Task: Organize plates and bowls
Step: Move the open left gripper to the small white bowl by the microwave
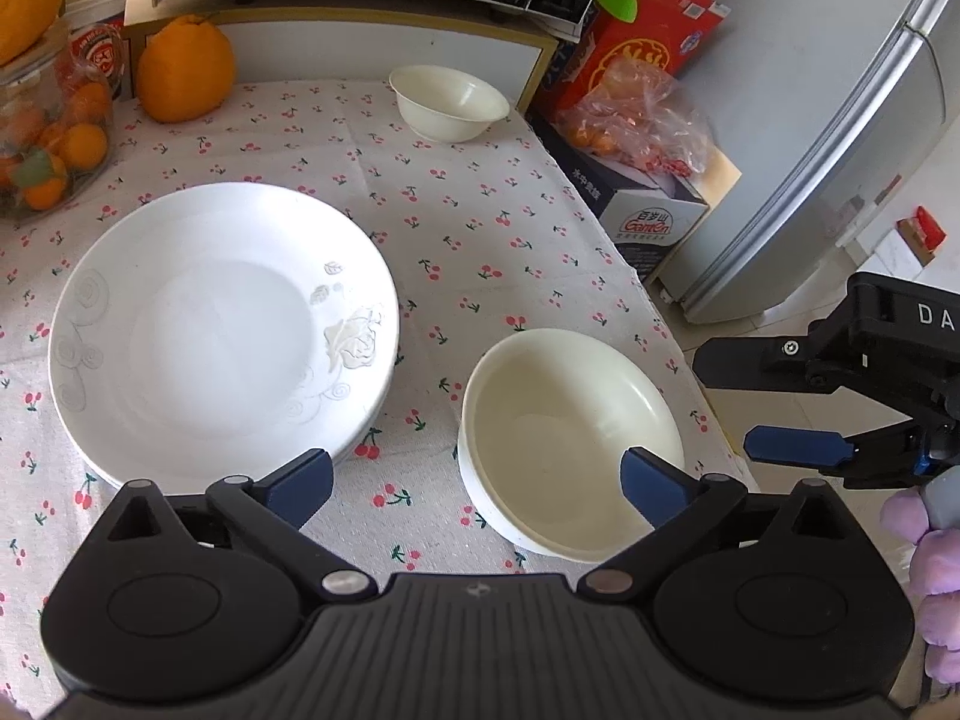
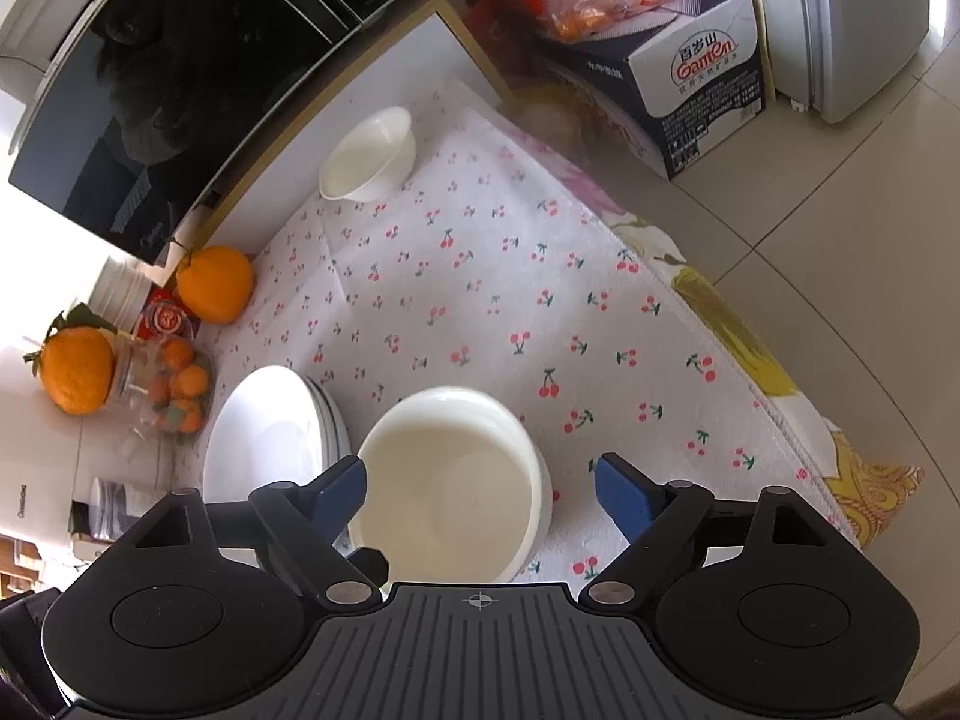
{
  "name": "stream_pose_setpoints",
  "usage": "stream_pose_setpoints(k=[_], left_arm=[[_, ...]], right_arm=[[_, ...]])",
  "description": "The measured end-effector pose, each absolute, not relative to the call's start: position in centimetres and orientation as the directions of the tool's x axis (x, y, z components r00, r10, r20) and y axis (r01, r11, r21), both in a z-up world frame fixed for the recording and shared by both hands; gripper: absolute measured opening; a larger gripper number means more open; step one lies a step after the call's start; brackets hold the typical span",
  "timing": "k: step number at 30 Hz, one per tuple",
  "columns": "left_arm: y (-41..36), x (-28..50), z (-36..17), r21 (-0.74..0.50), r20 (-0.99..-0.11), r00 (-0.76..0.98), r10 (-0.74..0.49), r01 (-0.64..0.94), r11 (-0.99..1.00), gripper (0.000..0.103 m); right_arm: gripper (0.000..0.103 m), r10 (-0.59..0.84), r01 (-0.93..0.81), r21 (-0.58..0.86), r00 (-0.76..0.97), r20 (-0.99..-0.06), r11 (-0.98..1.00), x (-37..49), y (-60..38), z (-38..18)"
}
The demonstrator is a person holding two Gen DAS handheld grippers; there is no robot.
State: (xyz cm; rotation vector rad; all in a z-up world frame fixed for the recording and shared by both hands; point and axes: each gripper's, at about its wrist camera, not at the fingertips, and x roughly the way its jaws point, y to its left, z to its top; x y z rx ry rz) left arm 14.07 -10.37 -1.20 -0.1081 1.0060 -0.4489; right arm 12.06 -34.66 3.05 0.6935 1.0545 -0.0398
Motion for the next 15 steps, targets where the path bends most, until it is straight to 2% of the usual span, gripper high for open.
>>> stream_pose_setpoints(k=[8, 15], left_arm=[[-10.9, 14.5, 0.5, -0.228, -0.775, 0.511, -0.372, 0.322, 0.919, 0.102], [-11.0, 15.7, 1.7, -0.204, -0.775, 0.532, -0.340, 0.298, 0.932, 0.102]], right_arm=[[0.088, 0.343, 0.289, 0.571, 0.566, -0.749, 0.769, 13.3, -34.9, 3.1], [0.089, 0.364, 0.302, 0.607, 0.580, -0.729, 0.735, 14.8, -35.7, 3.4]])
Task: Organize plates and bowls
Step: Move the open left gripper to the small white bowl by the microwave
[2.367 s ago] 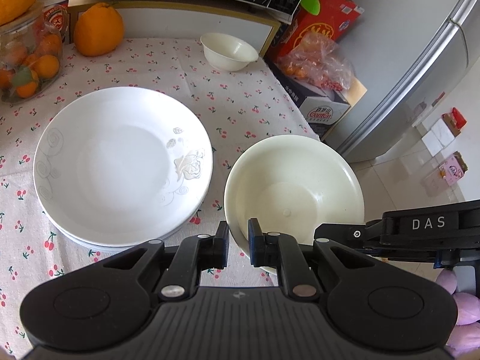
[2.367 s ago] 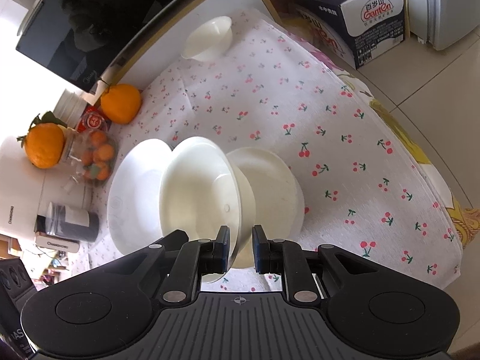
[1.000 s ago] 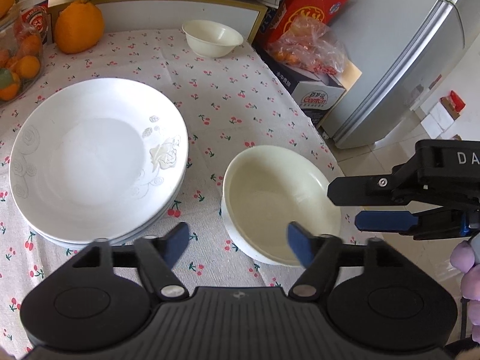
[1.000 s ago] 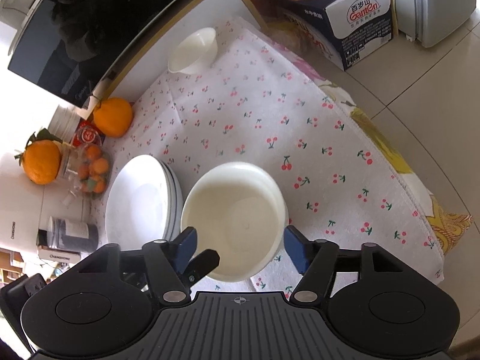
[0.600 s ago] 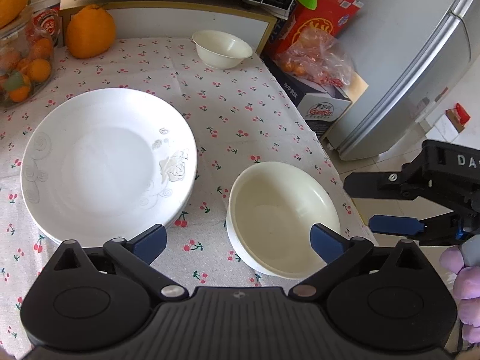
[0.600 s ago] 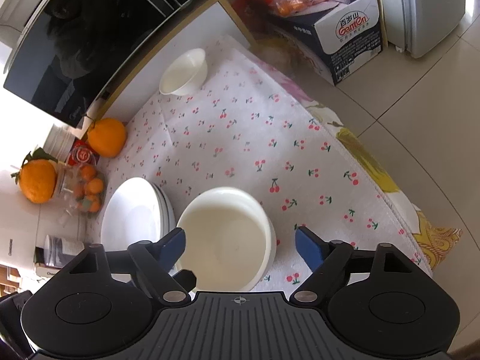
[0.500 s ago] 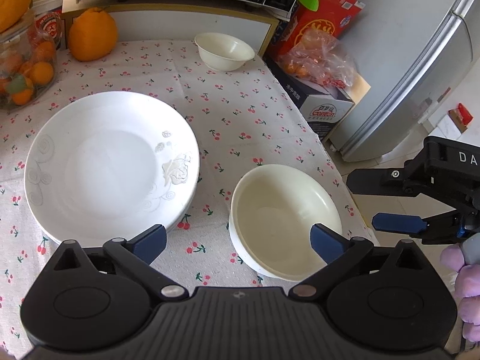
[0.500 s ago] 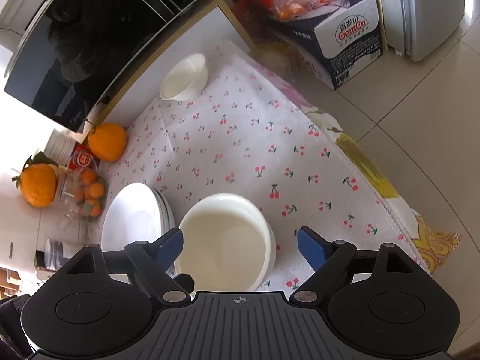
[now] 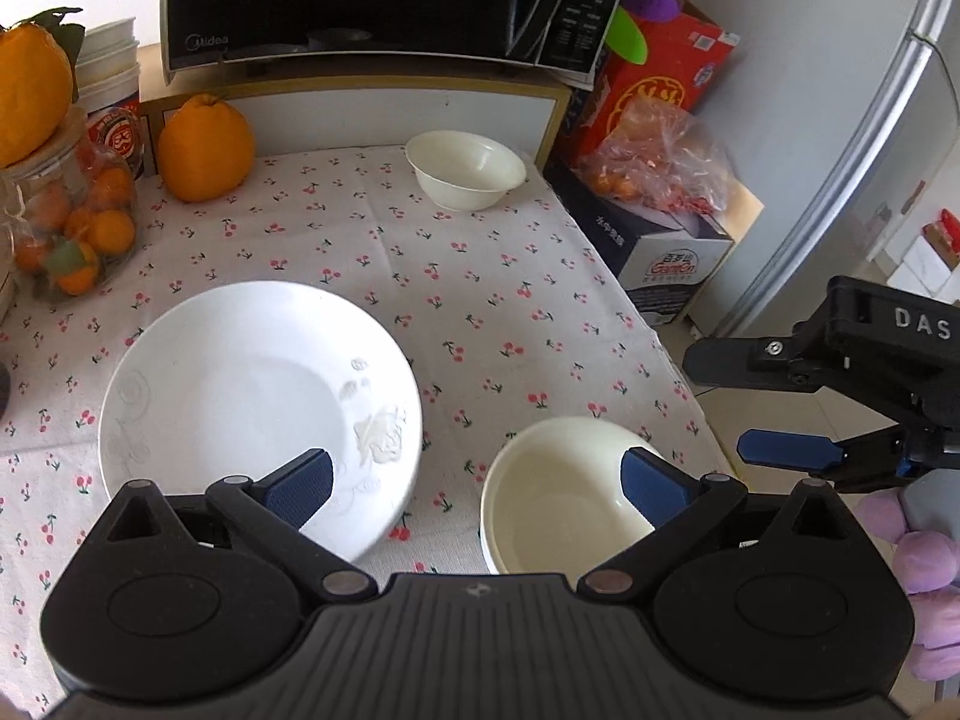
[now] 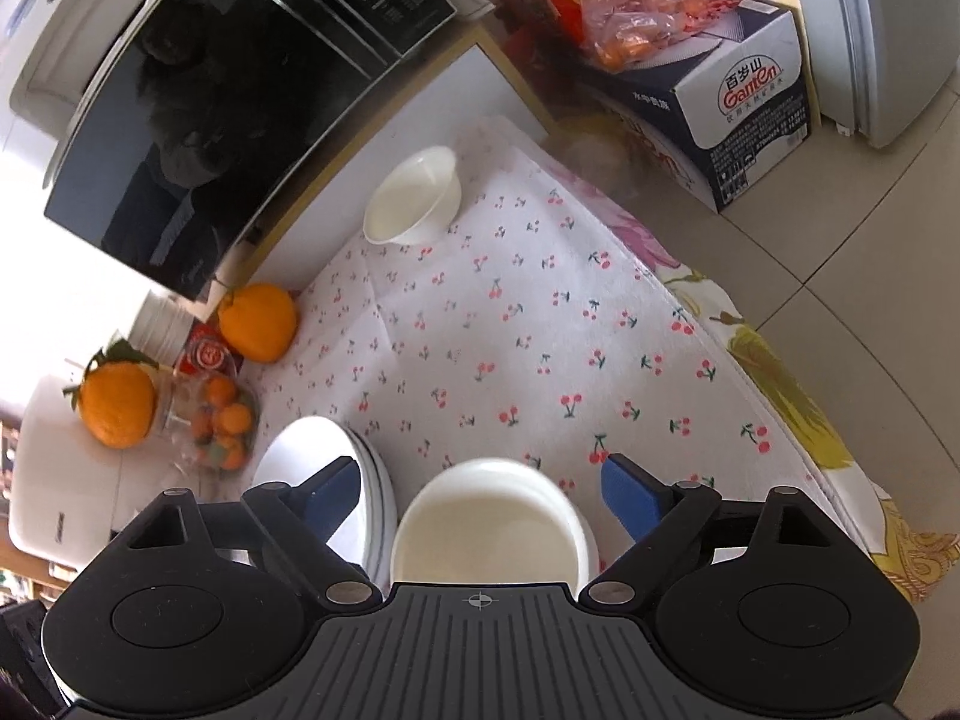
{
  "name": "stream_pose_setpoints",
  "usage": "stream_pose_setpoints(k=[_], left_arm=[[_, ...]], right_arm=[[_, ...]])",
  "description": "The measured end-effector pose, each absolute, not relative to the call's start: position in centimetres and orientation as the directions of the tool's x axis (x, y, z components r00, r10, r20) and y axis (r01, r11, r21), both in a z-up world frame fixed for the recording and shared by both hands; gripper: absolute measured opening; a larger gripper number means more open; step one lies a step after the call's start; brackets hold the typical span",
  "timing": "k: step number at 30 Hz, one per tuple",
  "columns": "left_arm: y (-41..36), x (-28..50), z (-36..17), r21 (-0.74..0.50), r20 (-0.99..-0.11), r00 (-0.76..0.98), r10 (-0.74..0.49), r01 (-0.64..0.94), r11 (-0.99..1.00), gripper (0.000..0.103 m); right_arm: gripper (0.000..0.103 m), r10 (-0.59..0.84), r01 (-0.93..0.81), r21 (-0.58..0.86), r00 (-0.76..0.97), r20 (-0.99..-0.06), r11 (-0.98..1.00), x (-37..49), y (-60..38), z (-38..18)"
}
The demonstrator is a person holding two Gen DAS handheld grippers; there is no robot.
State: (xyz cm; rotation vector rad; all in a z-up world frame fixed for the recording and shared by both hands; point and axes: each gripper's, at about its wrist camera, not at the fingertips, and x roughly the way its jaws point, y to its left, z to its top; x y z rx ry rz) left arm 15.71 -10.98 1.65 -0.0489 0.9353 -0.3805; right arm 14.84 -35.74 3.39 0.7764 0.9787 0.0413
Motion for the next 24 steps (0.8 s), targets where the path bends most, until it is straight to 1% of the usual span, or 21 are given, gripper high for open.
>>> stream_pose_setpoints(k=[4, 14, 24], left_arm=[[-10.9, 17.1, 2.3, -0.180, -0.783, 0.541, -0.306, 0.273, 0.945, 0.102], [-10.7, 20.9, 4.1, -0.104, -0.784, 0.584, -0.210, 0.210, 0.972, 0.102], [-11.6, 26.2, 4.0, -0.010, -0.776, 0.620, -0.115, 0.170, 0.985, 0.102]], right_arm=[[0.089, 0.411, 0.326, 0.658, 0.575, -0.708, 0.678, 16.2, -35.9, 3.8], [0.089, 0.440, 0.339, 0.692, 0.577, -0.688, 0.638, 21.1, -35.4, 5.0], [0.089, 0.436, 0.398, 0.694, 0.565, -0.701, 0.600, 27.2, -36.6, 2.9]])
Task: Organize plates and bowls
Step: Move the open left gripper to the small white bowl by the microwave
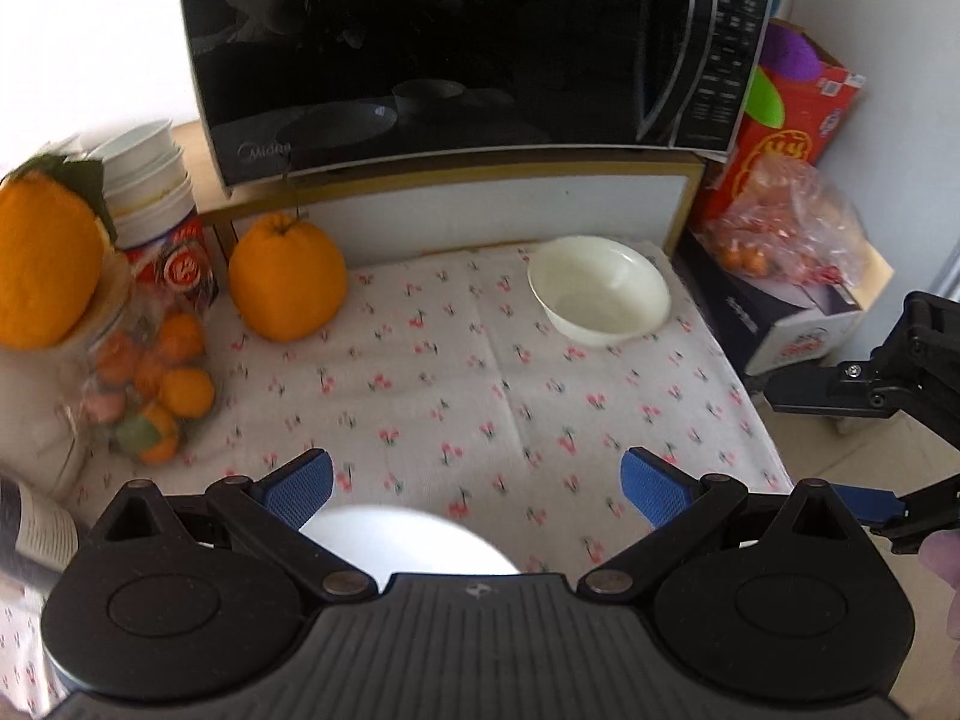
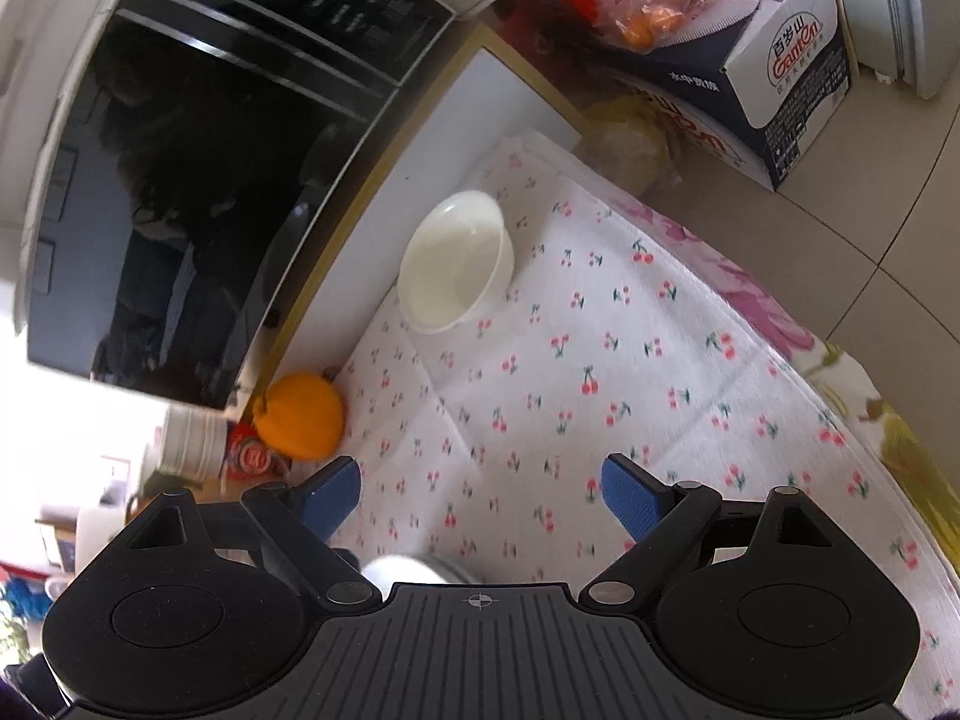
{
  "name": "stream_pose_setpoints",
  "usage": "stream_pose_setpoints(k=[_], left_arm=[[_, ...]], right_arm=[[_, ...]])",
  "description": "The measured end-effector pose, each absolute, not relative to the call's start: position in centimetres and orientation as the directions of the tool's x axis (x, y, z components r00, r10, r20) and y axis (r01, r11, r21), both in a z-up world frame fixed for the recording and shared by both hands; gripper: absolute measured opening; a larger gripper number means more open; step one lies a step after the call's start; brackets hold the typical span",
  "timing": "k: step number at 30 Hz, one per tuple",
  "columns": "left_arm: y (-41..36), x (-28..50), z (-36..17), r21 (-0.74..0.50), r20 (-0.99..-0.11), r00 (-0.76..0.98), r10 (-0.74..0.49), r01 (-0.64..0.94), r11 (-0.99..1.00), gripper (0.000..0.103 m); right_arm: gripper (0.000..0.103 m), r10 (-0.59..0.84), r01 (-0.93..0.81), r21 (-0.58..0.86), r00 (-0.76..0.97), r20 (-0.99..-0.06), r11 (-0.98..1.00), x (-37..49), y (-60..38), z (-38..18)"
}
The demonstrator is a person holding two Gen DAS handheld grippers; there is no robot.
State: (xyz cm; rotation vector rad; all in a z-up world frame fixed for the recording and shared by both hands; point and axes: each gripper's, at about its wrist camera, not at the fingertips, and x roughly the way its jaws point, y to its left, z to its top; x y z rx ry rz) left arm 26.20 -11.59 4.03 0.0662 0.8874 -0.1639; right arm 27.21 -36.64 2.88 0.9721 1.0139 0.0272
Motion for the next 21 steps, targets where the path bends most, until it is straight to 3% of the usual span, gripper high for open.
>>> stream_pose_setpoints(k=[21], left_arm=[[-16.1, 35.3, -0.3, 0.131, -0.742, 0.666, -0.077, 0.256, 0.958, 0.102]], right_arm=[[0.089, 0.543, 0.389, 0.798, 0.588, -0.600, 0.460, 36.0, -38.9, -4.7]])
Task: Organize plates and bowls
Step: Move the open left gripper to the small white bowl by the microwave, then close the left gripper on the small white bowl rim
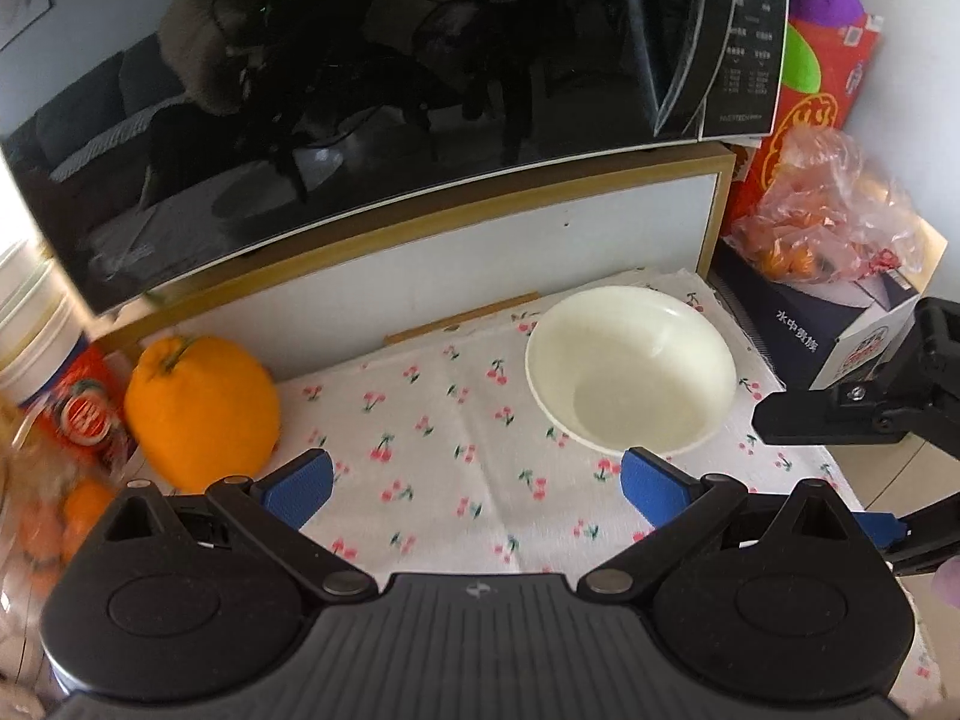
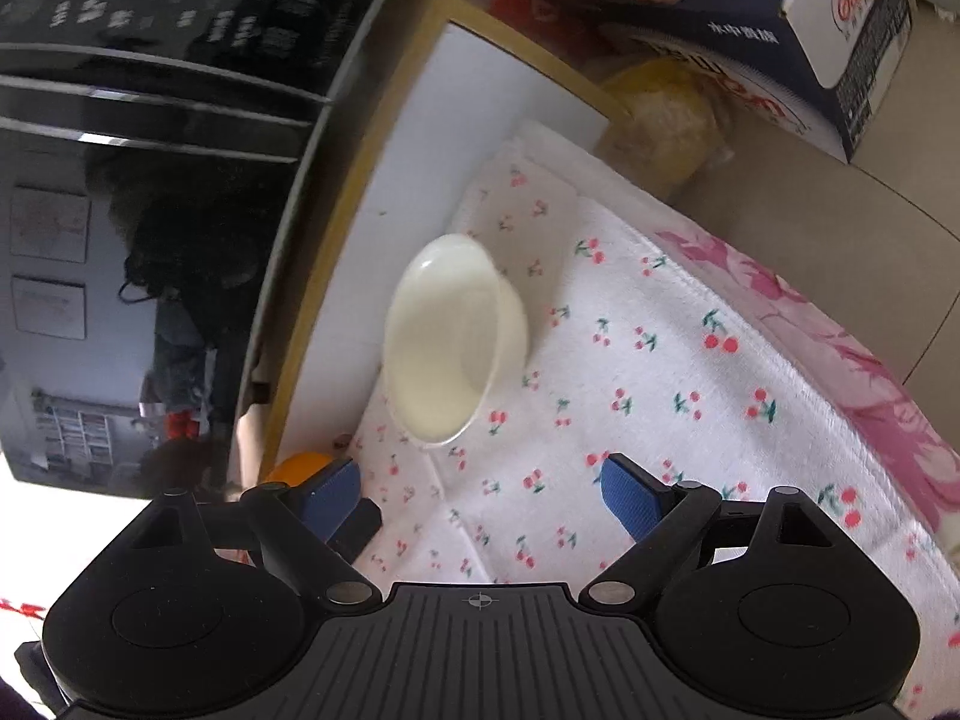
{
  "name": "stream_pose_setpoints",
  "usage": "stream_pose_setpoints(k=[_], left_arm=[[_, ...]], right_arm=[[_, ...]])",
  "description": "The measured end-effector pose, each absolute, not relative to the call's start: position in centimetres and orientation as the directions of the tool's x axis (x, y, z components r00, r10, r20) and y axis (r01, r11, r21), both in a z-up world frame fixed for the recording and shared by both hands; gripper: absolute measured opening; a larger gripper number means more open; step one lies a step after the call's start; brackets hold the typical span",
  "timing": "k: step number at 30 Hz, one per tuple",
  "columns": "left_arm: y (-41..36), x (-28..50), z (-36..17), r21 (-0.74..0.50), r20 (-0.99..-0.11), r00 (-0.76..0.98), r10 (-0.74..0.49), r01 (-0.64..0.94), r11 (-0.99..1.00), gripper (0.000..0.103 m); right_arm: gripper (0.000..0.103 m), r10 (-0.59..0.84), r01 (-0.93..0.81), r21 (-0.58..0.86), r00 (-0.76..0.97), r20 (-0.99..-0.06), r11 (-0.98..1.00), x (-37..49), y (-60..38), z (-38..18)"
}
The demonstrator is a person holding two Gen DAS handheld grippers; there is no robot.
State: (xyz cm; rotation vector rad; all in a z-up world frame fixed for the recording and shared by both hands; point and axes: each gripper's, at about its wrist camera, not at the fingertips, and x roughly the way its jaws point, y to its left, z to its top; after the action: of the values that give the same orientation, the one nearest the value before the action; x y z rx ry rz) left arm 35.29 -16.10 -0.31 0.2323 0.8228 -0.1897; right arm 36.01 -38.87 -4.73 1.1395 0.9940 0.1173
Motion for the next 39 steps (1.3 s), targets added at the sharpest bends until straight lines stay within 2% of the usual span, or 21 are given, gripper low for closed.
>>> stream_pose_setpoints(k=[6, 10, 16, 18, 23, 26, 28, 34, 39], left_arm=[[-16.9, 37.1, -1.2, 0.126, -0.737, 0.668, -0.103, 0.286, 0.950, 0.102], [-17.3, 38.4, -1.8, 0.096, -0.744, 0.656, -0.125, 0.290, 0.952, 0.097], [-17.9, 39.8, -2.9, 0.070, -0.756, 0.639, -0.141, 0.293, 0.953, 0.083], [-18.1, 40.2, -3.3, 0.066, -0.760, 0.633, -0.143, 0.295, 0.953, 0.074], [-18.3, 40.7, -4.1, 0.047, -0.771, 0.617, -0.157, 0.301, 0.953, 0.055], [-18.2, 40.8, -4.5, 0.042, -0.776, 0.611, -0.159, 0.301, 0.953, 0.053], [-18.2, 41.0, -4.7, 0.038, -0.782, 0.603, -0.160, 0.301, 0.953, 0.047], [-17.8, 40.8, -4.9, 0.018, -0.787, 0.593, -0.173, 0.301, 0.953, 0.035], [-18.1, 40.5, -4.6, 0.006, -0.790, 0.583, -0.189, 0.315, 0.949, 0.018]], right_arm=[[0.089, 0.552, 0.370, 0.852, 0.651, -0.522, 0.370, 37.2, -40.3, -6.3], [0.089, 0.537, 0.370, 0.866, 0.681, -0.498, 0.336, 37.7, -40.8, -7.2], [0.089, 0.530, 0.335, 0.884, 0.709, -0.465, 0.326, 38.8, -40.4, -8.0], [0.088, 0.521, 0.324, 0.885, 0.719, -0.460, 0.334, 39.0, -40.1, -8.1], [0.079, 0.488, 0.320, 0.868, 0.728, -0.482, 0.380, 39.3, -39.6, -8.4], [0.069, 0.474, 0.327, 0.857, 0.726, -0.498, 0.398, 39.4, -39.5, -8.7], [0.059, 0.462, 0.330, 0.848, 0.726, -0.509, 0.415, 39.4, -39.4, -8.7], [0.040, 0.453, 0.322, 0.841, 0.729, -0.514, 0.436, 39.4, -38.9, -8.7], [0.028, 0.434, 0.321, 0.826, 0.730, -0.528, 0.464, 39.6, -38.5, -8.7]])
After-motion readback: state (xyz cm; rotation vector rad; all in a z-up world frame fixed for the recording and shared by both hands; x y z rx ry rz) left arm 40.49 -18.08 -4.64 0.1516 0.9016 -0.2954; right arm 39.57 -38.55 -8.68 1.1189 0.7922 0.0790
